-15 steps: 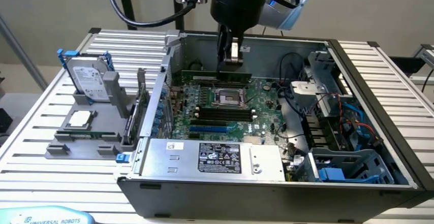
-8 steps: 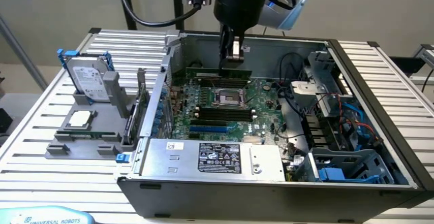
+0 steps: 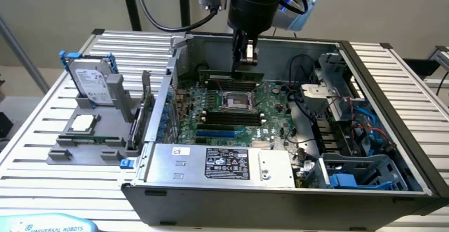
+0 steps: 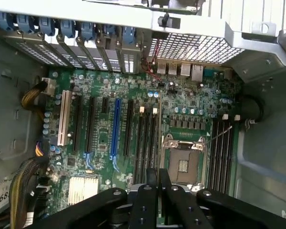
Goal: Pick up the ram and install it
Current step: 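Pick up the ram and move it above insertion slot, then insert the ram into the slot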
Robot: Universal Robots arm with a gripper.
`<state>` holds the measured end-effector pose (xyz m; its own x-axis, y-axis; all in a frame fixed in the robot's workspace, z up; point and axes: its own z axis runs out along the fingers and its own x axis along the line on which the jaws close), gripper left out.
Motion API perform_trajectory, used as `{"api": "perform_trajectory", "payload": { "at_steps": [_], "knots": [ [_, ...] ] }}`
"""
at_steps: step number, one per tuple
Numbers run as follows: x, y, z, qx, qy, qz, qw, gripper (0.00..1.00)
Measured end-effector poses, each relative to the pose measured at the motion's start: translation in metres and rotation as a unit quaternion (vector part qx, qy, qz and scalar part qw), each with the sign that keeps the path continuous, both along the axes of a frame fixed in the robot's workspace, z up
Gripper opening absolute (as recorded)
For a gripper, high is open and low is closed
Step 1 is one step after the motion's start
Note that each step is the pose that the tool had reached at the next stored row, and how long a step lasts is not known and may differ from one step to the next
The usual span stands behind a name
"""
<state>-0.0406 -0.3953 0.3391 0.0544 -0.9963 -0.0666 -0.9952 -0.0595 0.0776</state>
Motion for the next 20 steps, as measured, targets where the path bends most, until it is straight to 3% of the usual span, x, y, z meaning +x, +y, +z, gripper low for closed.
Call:
{"api": "perform_trajectory", "payload": {
  "at_steps": [7,20],
  "knots": [
    [0.0079,0.0003,-0.0042,-0.0002,0.0001,-0.018,0.9998,0.13],
    [0.0081,0.0003,-0.0043,-0.0001,0.0,-0.018,0.9998,0.13]
  ]
}}
